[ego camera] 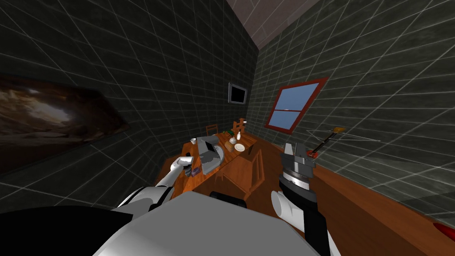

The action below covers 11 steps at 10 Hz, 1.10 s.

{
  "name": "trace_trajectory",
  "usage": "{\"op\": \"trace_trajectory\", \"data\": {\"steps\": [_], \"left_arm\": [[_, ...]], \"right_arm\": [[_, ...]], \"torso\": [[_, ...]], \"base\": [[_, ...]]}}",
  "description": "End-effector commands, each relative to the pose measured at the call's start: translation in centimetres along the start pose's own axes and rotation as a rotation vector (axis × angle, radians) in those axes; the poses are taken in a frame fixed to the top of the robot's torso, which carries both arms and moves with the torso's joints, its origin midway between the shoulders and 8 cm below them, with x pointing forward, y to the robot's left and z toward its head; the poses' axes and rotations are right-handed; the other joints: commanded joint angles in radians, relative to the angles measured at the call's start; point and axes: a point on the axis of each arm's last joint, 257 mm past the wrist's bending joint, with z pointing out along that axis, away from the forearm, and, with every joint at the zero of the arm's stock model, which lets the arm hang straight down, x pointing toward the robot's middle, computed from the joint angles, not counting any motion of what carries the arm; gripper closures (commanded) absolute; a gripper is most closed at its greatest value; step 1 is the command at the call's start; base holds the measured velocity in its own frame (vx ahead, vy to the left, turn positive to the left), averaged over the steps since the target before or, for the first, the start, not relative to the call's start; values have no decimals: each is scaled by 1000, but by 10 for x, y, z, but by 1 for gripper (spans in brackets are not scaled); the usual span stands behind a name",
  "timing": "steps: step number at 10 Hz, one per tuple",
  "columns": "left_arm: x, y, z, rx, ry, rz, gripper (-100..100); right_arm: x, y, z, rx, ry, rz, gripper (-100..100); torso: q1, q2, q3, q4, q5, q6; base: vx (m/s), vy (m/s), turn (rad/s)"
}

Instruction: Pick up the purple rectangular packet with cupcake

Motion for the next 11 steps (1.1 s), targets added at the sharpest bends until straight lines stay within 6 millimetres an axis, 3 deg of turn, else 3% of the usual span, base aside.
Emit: {"op": "trace_trajectory", "data": {"steps": [1, 5, 8, 9, 10, 11], "left_arm": [[0, 5, 3, -26, -3, -9, -100], [2, 36, 7, -161, -14, -57, -100], [1, 42, 7, -191, -17, -69, -100], [1, 43, 7, -195, -17, -70, 0], [-8, 47, 15, -197, -19, -90, -100], [-11, 49, 17, -197, -20, -96, -100]], "right_arm": [[0, 0, 0, 0, 0, 0, 0], [0, 0, 0, 0, 0, 0, 0], [0, 0, 0, 0, 0, 0, 0], [0, 0, 0, 0, 0, 0, 0], [0, 0, 0, 0, 0, 0, 0], [0, 0, 0, 0, 0, 0, 0]], "torso": [[0, 0, 0, 0, 0, 0], [2, 0, 0, 0, 0, 0], [1, 0, 0, 0, 0, 0], [-1, 0, 0, 0, 0, -1], [-2, 0, 0, 0, 0, -1], [-2, 0, 0, 0, 0, 0]], "base": [[2, 31, -69], [7, 50, -164], [6, 38, -83], [0, 0, 0], [-2, 5, -152], [-5, 11, -105]]}}
